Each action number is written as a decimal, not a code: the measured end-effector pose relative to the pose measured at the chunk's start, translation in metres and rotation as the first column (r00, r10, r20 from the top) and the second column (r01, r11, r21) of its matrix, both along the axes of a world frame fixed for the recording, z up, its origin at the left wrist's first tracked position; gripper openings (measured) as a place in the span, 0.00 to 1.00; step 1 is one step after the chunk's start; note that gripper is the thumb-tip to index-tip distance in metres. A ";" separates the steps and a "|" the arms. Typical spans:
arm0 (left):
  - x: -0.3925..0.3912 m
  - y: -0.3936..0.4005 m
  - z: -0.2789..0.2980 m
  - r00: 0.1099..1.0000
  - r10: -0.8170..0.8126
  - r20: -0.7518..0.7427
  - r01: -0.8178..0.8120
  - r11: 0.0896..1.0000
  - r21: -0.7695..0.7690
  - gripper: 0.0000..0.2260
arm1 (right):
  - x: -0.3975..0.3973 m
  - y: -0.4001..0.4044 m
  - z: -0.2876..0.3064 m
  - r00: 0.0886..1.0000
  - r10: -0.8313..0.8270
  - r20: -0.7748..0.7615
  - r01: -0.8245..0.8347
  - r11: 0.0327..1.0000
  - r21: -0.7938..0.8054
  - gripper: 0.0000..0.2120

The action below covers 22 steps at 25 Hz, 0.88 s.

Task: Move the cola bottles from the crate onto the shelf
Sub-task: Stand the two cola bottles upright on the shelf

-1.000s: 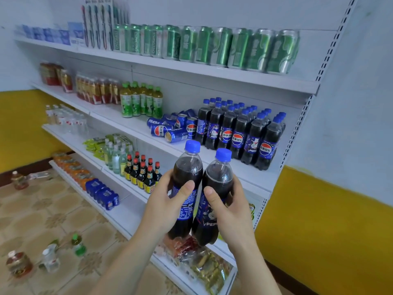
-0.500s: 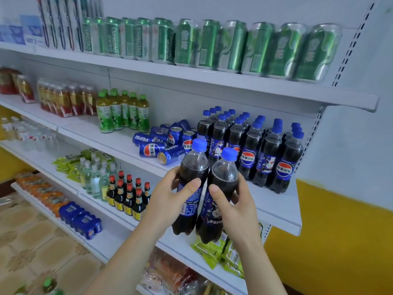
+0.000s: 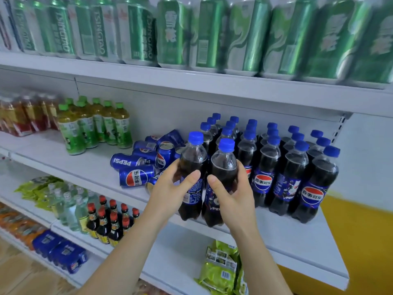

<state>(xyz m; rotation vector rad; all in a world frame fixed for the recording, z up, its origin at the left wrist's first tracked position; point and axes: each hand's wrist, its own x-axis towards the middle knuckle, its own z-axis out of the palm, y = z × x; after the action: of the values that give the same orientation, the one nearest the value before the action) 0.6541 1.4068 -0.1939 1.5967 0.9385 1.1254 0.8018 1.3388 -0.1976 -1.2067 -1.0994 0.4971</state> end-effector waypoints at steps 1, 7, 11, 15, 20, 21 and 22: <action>0.001 0.012 -0.002 1.000 -0.009 -0.008 0.009 1.000 0.006 0.21 | 0.000 0.010 -0.002 1.000 -0.022 0.002 0.022 1.000 -0.004 0.26; 0.002 0.066 -0.011 0.992 -0.108 -0.058 0.107 0.994 -0.011 0.18 | -0.009 0.051 -0.016 0.986 -0.165 0.018 0.166 0.986 -0.029 0.26; 0.003 0.091 -0.015 0.978 -0.192 -0.086 0.193 0.981 0.009 0.20 | -0.017 0.066 -0.019 0.963 -0.268 0.037 0.269 0.962 -0.050 0.28; 0.002 0.106 -0.025 0.962 -0.252 -0.108 0.257 0.966 0.030 0.20 | -0.024 0.070 -0.021 0.945 -0.325 0.045 0.327 0.943 -0.060 0.27; -0.001 0.110 -0.038 0.940 -0.258 -0.221 0.287 0.952 0.107 0.22 | -0.026 0.071 -0.026 0.913 -0.379 0.150 0.398 0.909 -0.123 0.30; -0.003 0.108 -0.044 0.936 -0.254 -0.244 0.286 0.953 0.105 0.24 | -0.026 0.069 -0.030 0.906 -0.378 0.190 0.408 0.901 -0.151 0.32; -0.005 0.105 -0.051 0.931 -0.250 -0.267 0.286 0.953 0.103 0.26 | -0.025 0.066 -0.037 0.898 -0.370 0.240 0.416 0.890 -0.186 0.34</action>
<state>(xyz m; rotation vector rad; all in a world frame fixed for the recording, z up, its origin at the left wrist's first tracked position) 0.6491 1.5123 -0.2450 1.9520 0.7818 0.8248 0.7765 1.4050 -0.2345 -1.6728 -0.9406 0.1942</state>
